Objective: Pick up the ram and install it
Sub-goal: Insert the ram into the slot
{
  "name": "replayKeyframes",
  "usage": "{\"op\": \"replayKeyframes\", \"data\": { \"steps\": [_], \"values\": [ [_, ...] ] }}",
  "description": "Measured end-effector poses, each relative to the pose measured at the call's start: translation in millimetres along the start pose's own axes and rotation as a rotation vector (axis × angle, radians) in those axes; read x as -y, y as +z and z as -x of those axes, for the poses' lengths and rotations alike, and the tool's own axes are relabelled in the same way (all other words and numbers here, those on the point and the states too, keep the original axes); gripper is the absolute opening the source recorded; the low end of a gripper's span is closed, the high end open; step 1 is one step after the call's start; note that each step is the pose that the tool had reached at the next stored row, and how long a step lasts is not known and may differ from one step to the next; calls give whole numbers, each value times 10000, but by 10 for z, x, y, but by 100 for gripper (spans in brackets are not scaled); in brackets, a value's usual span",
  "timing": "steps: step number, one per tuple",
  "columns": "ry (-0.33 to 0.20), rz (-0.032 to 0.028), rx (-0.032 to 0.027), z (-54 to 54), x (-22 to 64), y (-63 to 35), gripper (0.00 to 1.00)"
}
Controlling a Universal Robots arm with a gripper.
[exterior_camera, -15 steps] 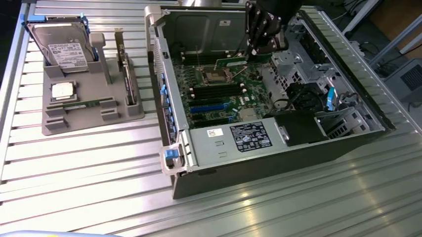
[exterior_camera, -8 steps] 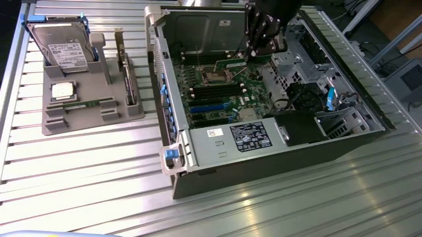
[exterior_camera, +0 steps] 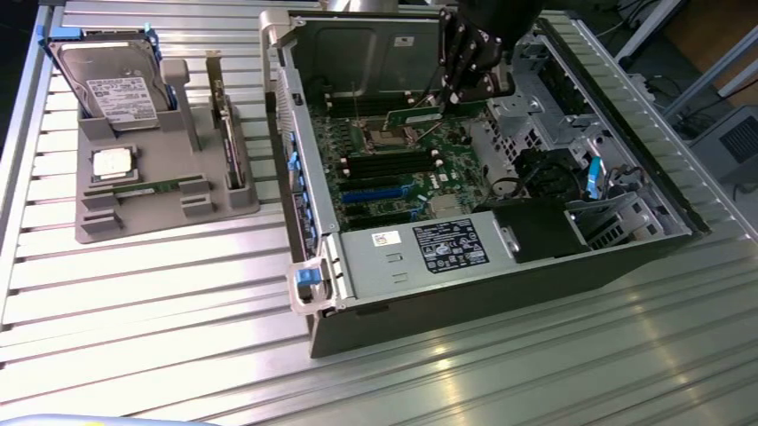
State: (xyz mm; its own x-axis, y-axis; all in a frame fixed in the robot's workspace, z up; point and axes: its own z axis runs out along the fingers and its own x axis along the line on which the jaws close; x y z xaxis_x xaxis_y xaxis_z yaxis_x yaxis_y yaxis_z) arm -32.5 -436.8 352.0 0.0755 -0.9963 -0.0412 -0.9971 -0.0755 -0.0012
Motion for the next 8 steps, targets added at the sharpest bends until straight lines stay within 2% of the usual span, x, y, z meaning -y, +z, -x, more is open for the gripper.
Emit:
{"op": "replayKeyframes", "data": {
  "steps": [8],
  "values": [
    [0,1,0,-1,0,28,12]
  ]
}}
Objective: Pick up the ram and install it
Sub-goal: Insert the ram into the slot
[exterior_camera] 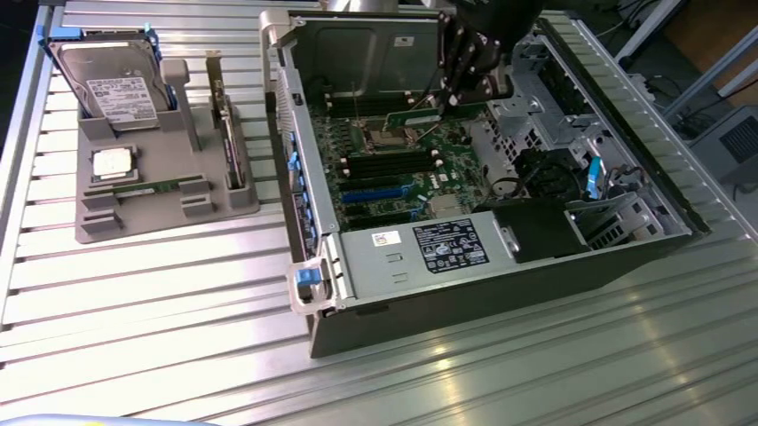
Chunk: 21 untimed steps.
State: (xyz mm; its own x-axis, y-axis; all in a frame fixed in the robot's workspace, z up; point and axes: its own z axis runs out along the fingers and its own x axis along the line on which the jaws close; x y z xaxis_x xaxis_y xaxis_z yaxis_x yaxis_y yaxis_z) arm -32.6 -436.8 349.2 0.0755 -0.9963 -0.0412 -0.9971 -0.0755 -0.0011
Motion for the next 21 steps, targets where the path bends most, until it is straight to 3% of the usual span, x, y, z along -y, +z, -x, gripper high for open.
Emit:
{"op": "replayKeyframes", "data": {
  "steps": [21],
  "values": [
    [0,0,0,-3,0,66,12]
  ]
}}
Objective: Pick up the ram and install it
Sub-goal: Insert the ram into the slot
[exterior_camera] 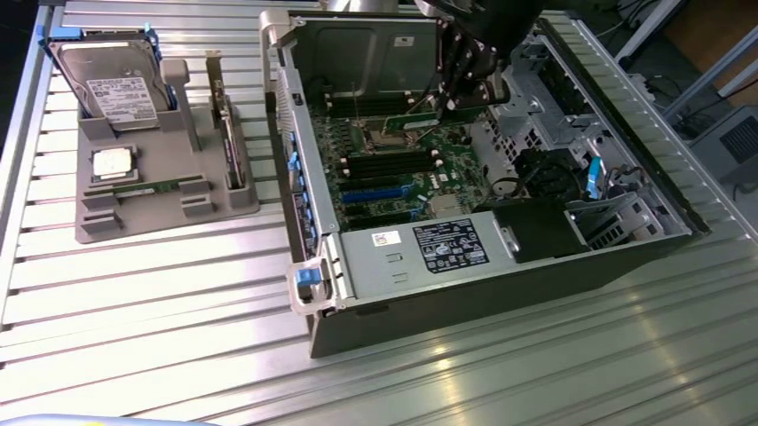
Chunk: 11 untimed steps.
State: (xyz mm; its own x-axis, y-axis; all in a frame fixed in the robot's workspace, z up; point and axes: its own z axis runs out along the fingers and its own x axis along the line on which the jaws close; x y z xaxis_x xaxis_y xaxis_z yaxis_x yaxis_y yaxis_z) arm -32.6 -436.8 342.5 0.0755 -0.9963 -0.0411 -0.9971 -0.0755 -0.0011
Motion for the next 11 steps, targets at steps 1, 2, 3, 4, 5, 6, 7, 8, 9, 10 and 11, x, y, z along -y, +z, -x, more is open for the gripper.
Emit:
{"op": "replayKeyframes", "data": {
  "steps": [1,2,3,4,5,6,7,8,9,10,11],
  "values": [
    [-1,0,0,0,0,2,12],
    [0,0,0,0,0,5,12],
    [0,0,0,0,0,9,12],
    [0,1,-1,-1,0,11,12],
    [0,0,0,-1,0,16,12],
    [0,0,1,-1,0,19,12],
    [0,0,0,-1,0,22,12],
    [0,0,0,-1,0,26,12],
    [0,0,0,-1,0,29,12],
    [-1,0,0,-2,0,33,12],
    [0,-1,1,-2,0,37,12]
  ]
}}
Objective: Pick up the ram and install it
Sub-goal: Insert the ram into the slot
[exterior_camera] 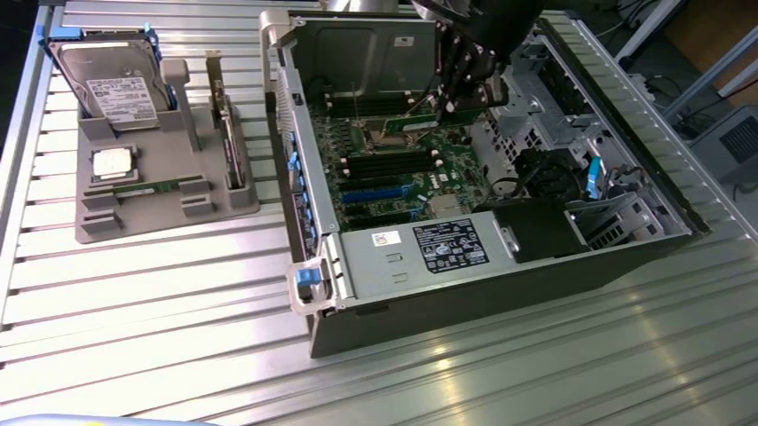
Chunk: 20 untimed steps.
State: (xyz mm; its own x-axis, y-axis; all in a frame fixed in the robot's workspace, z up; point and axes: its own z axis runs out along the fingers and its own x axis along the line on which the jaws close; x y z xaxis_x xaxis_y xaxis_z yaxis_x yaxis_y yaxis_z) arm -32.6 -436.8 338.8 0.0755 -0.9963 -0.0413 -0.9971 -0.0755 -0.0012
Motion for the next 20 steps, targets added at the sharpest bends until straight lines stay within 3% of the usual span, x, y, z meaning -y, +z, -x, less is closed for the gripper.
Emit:
{"op": "replayKeyframes", "data": {
  "steps": [20],
  "values": [
    [0,1,-1,-3,0,60,12]
  ]
}}
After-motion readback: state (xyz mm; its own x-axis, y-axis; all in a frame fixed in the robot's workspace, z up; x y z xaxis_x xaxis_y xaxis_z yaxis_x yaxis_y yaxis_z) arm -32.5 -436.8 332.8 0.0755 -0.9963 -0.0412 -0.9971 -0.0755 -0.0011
